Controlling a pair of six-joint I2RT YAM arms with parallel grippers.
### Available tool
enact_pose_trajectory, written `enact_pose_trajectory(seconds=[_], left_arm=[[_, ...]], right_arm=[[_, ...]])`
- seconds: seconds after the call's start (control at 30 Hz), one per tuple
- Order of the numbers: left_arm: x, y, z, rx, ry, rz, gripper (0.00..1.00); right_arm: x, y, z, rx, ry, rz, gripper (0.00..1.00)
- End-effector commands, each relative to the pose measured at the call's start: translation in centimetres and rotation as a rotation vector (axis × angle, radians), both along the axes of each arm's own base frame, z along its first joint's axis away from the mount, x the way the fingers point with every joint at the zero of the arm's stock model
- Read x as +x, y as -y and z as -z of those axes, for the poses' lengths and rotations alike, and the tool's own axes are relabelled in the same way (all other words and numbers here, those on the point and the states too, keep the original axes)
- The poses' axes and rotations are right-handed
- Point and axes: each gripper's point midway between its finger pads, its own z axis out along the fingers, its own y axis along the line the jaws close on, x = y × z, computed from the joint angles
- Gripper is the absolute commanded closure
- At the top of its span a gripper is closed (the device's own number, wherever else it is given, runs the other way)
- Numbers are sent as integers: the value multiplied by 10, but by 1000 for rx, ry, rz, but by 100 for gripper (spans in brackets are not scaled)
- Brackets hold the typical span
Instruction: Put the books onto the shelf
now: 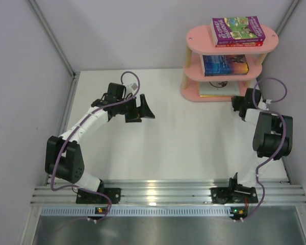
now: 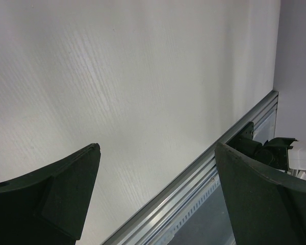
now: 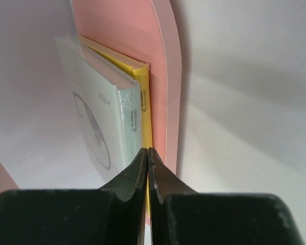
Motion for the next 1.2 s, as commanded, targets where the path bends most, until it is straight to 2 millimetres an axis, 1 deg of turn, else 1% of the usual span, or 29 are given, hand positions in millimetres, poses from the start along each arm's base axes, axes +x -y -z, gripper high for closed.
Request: enact_pose_trajectory(seconds=[0.0,0.03,0.1,0.13,0.2,0.27,0.4,0.73,0.9,1.03,1.17], left_arm=[[12,3,-15,-6,61,6,1],[13,3,-14,-6,56,4,1],[14,5,-15,-15,56,3,1],[14,5,-12,-14,49,4,1],[16,6,-12,-15,48,5,1],[16,6,-13,-16,49,6,1],[19,5,-13,-8,55,-3,1],[19,5,-8,0,38,-8,1],[20,6,-10,-7,37,-9,1],[20,4,-12,-7,43,-18,1],[18,5,-10,-6,39,-12,1]], right_arm=[[11,10,-10,-10,17,6,100],[14,11,-12,-13,22,7,100],[17,14,-9,-12,18,10,100],[19,13,-11,-14,24,7,100],[22,14,-6,-5,18,8,100],[24,15,-7,-1,24,10,100],[27,15,-2,9,20,13,100],[36,18,-5,3,58,16,100],[37,18,-4,10,64,19,100],[39,18,-9,12,84,19,100],[42,21,-16,-17,89,15,100]])
